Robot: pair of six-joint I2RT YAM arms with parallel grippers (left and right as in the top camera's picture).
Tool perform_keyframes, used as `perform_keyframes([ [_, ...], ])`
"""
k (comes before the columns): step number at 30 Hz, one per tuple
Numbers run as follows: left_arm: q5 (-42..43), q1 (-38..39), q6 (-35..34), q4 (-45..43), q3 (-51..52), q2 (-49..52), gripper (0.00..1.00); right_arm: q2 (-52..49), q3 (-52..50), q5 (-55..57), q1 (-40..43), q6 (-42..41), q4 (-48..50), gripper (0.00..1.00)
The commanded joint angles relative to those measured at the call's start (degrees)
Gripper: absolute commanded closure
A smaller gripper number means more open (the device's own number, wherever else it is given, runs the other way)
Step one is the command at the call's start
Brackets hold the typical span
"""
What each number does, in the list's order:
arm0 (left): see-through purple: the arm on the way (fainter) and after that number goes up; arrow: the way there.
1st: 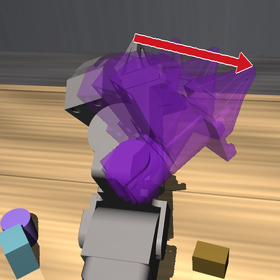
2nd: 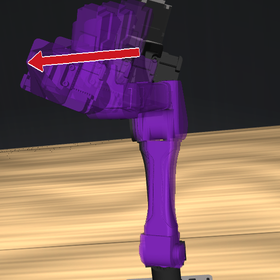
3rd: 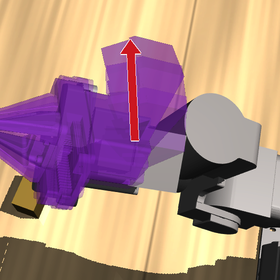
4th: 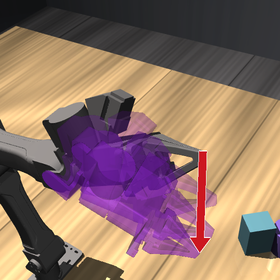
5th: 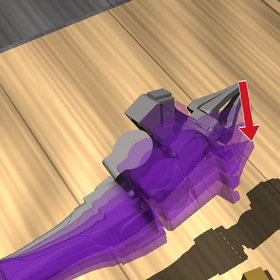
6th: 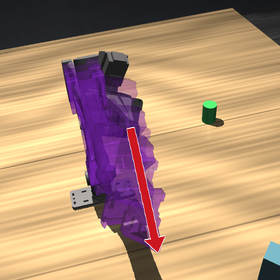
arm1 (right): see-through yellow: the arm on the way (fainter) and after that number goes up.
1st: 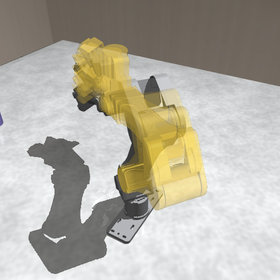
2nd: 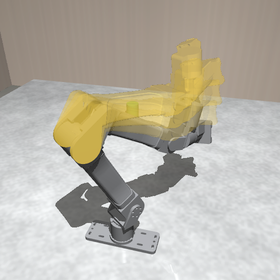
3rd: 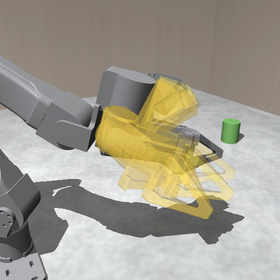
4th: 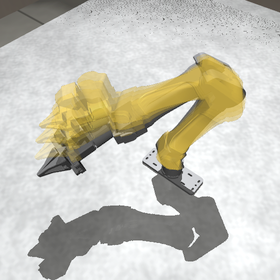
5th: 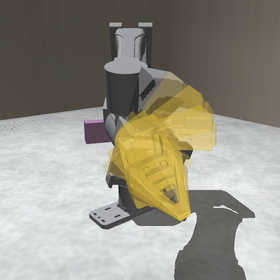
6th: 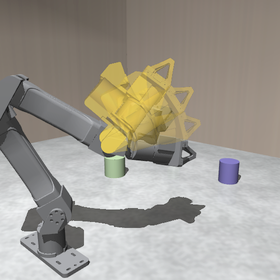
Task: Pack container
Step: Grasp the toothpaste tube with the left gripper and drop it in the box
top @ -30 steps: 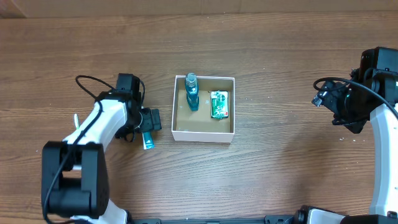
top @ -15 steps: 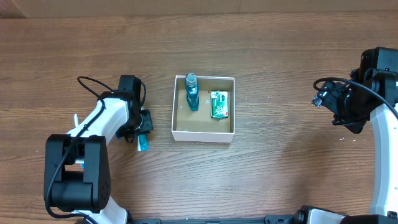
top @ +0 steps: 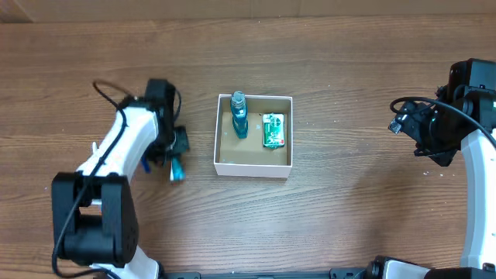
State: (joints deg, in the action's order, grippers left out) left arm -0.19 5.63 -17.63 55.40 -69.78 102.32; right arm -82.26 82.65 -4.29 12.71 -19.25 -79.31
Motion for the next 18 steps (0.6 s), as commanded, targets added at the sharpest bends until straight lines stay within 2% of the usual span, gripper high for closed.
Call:
perform_keyframes([
  [1, -0.4, 5.2, 3.6, 1.6, -11.4, -9.1, 0.96, 0.1, -0.3, -0.3, 0.1, 0.7, 0.2, 0.11],
  [4, -0.4, 13.7, 12.2, -0.4, -15.6, -15.1, 0.96, 0.1, -0.3, -0.3, 0.1, 0.7, 0.2, 0.11],
  [5, -0.5, 19.0, 18.0, -2.4, -15.7, -16.9, 0.96, 0.1, -0.3, -0.3, 0.1, 0.7, 0.3, 0.11],
  [9, -0.5, 28.5, 28.8, -3.8, -15.6, -15.0, 0.96, 0.1, -0.3, -0.3, 0.1, 0.7, 0.3, 0.11],
  [15, -0.4, 30.7, 29.1, -4.0, -15.5, -3.1, 0.96, 0.1, -0.3, -0.3, 0.1, 0.7, 0.2, 0.11],
  [18, -0.2, 30.7, 27.6, -3.9, -15.5, 1.9, 0.92, 0.1, -0.3, -0.3, 0.1, 0.7, 0.1, 0.11],
])
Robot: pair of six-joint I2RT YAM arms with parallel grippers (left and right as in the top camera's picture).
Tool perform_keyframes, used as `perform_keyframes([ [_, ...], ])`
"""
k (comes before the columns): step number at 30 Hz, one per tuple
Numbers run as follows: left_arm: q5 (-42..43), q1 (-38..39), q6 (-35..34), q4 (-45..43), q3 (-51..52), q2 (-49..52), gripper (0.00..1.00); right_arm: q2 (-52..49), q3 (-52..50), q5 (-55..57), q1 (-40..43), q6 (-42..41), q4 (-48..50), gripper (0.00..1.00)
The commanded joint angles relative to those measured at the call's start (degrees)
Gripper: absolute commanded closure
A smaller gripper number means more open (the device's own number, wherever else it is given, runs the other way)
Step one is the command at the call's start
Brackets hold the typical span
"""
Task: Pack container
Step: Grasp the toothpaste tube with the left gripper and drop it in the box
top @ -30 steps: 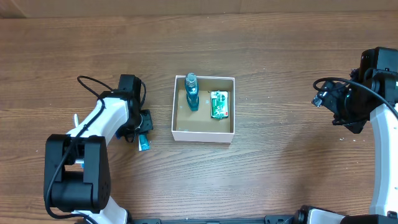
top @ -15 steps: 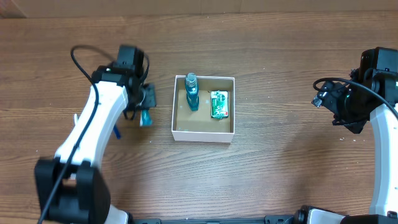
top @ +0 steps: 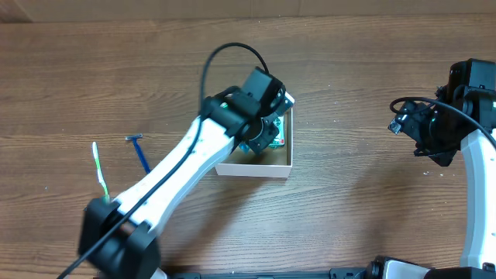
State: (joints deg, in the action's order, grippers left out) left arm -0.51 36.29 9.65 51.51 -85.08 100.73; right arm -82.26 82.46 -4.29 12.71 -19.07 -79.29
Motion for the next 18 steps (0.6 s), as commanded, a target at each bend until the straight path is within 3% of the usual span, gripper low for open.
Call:
perform_keyframes([
  [1, 0.1, 0.2, 0.2, 0.2, -0.2, 4.4, 0.85, 0.1, -0.1, -0.3, 0.1, 0.5, 0.1, 0.11],
  [2, 0.1, 0.2, 0.2, 0.3, -0.2, 4.7, 0.78, 0.1, -0.1, -0.3, 0.1, 0.5, 0.1, 0.11],
  [4, 0.1, 0.2, 0.2, 1.0, -0.6, 3.7, 0.47, 0.1, -0.1, -0.3, 0.1, 0.5, 0.1, 0.11],
  [8, -1.2, 0.2, -1.7, 6.2, -5.2, -2.1, 0.34, 0.1, -0.1, -0.3, 0.1, 0.6, 0.1, 0.11],
  [10, -7.6, 0.1, -7.5, 11.1, -9.0, -7.5, 0.27, 0.1, -0.1, -0.3, 0.1, 1.0, 0.1, 0.11],
  [12, -14.0, -1.6, -16.2, 14.9, -10.7, -13.0, 0.0, 0.1, -0.1, -0.3, 0.1, 1.1, 0.2, 0.11],
  [16, -15.6, -15.0, -33.0, 24.1, -10.6, -22.1, 0.0, 0.1, -0.1, -0.3, 0.1, 1.4, 0.4, 0.11],
  [18, -15.5, -23.8, -35.9, 26.5, -9.1, -22.8, 0.0, 0.1, -0.1, -0.3, 0.1, 1.4, 0.4, 0.11],
])
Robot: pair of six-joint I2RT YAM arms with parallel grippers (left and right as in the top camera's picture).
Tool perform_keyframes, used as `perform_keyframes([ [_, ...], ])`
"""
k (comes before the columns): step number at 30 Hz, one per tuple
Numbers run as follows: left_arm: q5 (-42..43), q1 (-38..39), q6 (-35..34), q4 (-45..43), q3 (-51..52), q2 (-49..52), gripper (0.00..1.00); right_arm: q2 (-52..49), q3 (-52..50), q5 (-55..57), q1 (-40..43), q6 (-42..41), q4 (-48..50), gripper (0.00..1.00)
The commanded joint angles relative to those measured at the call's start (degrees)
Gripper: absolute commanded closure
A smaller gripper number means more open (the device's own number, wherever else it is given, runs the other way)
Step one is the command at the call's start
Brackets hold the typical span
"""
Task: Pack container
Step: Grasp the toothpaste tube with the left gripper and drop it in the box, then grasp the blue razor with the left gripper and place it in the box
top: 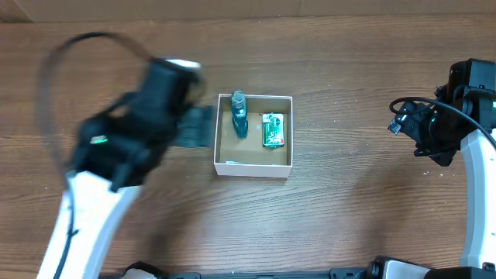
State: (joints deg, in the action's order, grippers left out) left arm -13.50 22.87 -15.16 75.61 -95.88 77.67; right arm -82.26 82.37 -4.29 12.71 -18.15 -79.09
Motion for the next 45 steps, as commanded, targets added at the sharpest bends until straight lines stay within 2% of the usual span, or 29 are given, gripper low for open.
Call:
perform_keyframes([
  [1, -1.6, -14.7, -11.1, 1.9, 3.7, 0.3, 0.0, 0.1, 0.0, -0.3, 0.1, 0.4, 0.2, 0.11],
  [4, 4.2, -25.7, -10.5, -4.7, 14.4, 1.2, 0.0, 0.1, 0.0, -0.3, 0.1, 0.5, 0.2, 0.11],
  [6, 7.1, -29.9, -10.3, -10.3, 22.1, 3.3, 0.0, 0.1, 0.0, -0.3, 0.1, 0.4, 0.2, 0.11],
  [11, 10.2, -33.0, -9.0, -20.0, 32.7, 12.1, 0.0, 0.1, 0.0, -0.3, 0.1, 0.6, 0.2, 0.11],
  [18, 10.6, -33.0, -6.4, -27.0, 33.3, 25.2, 0.0, 0.1, 0.0, -0.3, 0.1, 0.6, 0.2, 0.11],
  [28, 10.6, -33.0, -2.8, -32.7, 33.3, 30.1, 0.01, 0.1, 0.0, -0.3, 0.1, 0.6, 0.1, 0.11],
  [29, 10.6, -33.0, -2.8, -32.5, 33.3, 30.1, 0.05, 0.1, 0.0, -0.3, 0.1, 0.6, 0.1, 0.11],
  [30, 10.6, -33.0, -2.8, -32.2, 33.3, 30.1, 0.19, 0.1, 0.0, -0.3, 0.1, 0.6, 0.1, 0.11],
  [31, 10.6, -33.0, -2.8, -31.9, 33.3, 30.1, 0.38, 0.1, 0.0, -0.3, 0.1, 0.6, 0.1, 0.11],
  [32, 10.6, -33.0, -2.8, -31.5, 33.3, 30.1, 0.5, 0.1, 0.0, -0.3, 0.1, 0.6, 0.1, 0.11],
  [33, 10.6, -33.0, -2.8, -31.2, 33.3, 30.1, 0.54, 0.1, 0.0, -0.3, 0.1, 0.6, 0.1, 0.1],
  [35, 10.6, -33.0, -2.8, -30.6, 33.3, 30.1, 0.75, 0.1, 0.0, -0.3, 0.1, 0.6, 0.1, 0.11],
  [38, 10.6, -33.0, -2.8, -30.2, 33.3, 30.1, 0.86, 0.1, 0.0, -0.3, 0.1, 0.6, 0.1, 0.11],
  [41, 10.6, -33.0, -2.8, -29.7, 33.3, 30.1, 0.88, 0.1, 0.0, -0.3, 0.1, 0.6, 0.1, 0.1],
  [42, 10.6, -33.0, -2.8, -29.4, 33.2, 30.1, 0.96, 0.1, 0.0, -0.3, 0.1, 0.6, 0.1, 0.1],
  [45, 10.6, -32.9, -2.8, -26.8, 30.9, 29.5, 0.96, 0.1, 0.0, -0.3, 0.1, 0.6, 0.1, 0.1],
])
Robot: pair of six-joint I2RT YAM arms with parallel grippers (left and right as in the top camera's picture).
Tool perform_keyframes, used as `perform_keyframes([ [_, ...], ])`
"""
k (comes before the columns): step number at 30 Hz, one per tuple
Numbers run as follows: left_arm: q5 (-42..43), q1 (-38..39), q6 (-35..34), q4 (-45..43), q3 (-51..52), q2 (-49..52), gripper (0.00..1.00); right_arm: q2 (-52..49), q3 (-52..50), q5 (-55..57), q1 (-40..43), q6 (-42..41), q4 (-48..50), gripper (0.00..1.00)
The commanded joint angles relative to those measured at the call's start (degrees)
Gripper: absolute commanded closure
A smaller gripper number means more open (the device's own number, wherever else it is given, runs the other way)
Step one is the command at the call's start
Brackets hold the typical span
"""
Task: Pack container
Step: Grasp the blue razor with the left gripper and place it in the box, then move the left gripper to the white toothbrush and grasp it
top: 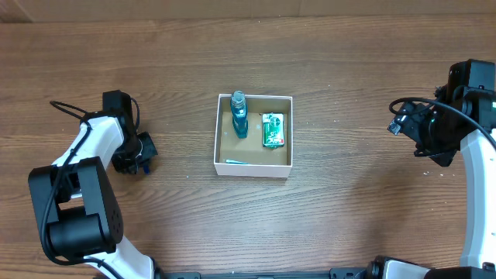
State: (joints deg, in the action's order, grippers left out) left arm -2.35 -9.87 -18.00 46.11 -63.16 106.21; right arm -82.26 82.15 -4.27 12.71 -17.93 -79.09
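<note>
The white open box (288, 155) stands mid-table. Inside it are an upright teal bottle (239, 115), a green packet (273, 129) and a small teal-and-white item (235, 162) lying along the front wall. My left gripper (139, 157) is low over the table far to the left of the box, with a bit of a blue razor (144, 166) showing at its tip. Whether its fingers are closed on the razor cannot be told. My right gripper (397, 126) hangs at the far right, away from everything.
The left arm (89, 147) lies across the table's left side and covers what is under it. A black cable (66, 108) loops behind it. The right arm (473, 147) runs along the right edge.
The left arm was a blur raised between the box and the left side. It is now down at the far left, gripper at the blue razor. Box contents are unchanged.
My left gripper first held a small teal-and-white item left of the box. Then it was over the box, with a blue razor and a green-white stick bare on the table. After that the item lay in the box. Now the gripper is at the razor.
</note>
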Motion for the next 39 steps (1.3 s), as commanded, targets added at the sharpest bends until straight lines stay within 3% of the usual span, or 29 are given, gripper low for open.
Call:
perform_keyframes([
  [1, -0.6, 0.2, 0.2, 4.2, -3.4, 0.2, 0.96, 0.1, 0.2, -0.3, 0.1, 0.4, 0.1, 0.1],
  [3, -0.7, 2.1, 2.0, 7.0, -8.1, -3.0, 0.96, 0.1, 0.2, -0.3, 0.1, 0.4, 0.1, 0.1],
  [6, -0.6, 11.5, 5.5, 9.1, -15.9, -12.5, 0.96, 0.1, 0.2, -0.3, 0.1, 0.4, 0.2, 0.1],
  [9, -1.7, 28.2, 16.7, 4.9, -18.8, -20.0, 0.96, 0.1, 0.2, -0.3, 0.1, 0.4, 0.4, 0.1],
  [12, -10.1, 44.7, 21.7, 2.9, -18.7, -18.4, 0.96, 0.1, 0.2, -0.3, 0.1, 0.4, 0.5, 0.1],
  [15, -9.7, 48.8, 22.4, 2.9, -18.7, -12.0, 0.96, 0.1, 0.2, -0.3, 0.1, 0.4, 0.6, 0.1],
  [21, -9.7, 48.3, 22.3, 3.0, -18.7, 0.4, 0.95, 0.1, 0.2, -0.3, 0.1, 0.4, 0.3, 0.1],
  [25, -9.9, 48.3, 21.8, 6.2, -20.3, 1.1, 0.57, 0.1, 0.2, -0.3, 0.1, 0.4, 0.3, 0.1],
  [30, -14.9, 48.1, 13.3, 21.0, -34.0, -7.3, 0.52, 0.1, 0.2, -0.3, 0.1, 0.4, 0.4, 0.1],
  [32, -17.6, 46.2, 8.2, 23.4, -35.4, -12.8, 0.41, 0.1, 0.2, -0.3, 0.1, 0.4, 0.4, 0.1],
  [35, -17.5, 35.2, -1.1, 30.7, -35.3, -20.7, 0.36, 0.1, 0.2, -0.3, 0.1, 0.4, 0.4, 0.1],
  [39, -10.3, 11.3, -3.3, 33.6, -30.2, -24.3, 0.36, 0.1, 0.2, -0.3, 0.1, 0.4, 0.3, 0.1],
])
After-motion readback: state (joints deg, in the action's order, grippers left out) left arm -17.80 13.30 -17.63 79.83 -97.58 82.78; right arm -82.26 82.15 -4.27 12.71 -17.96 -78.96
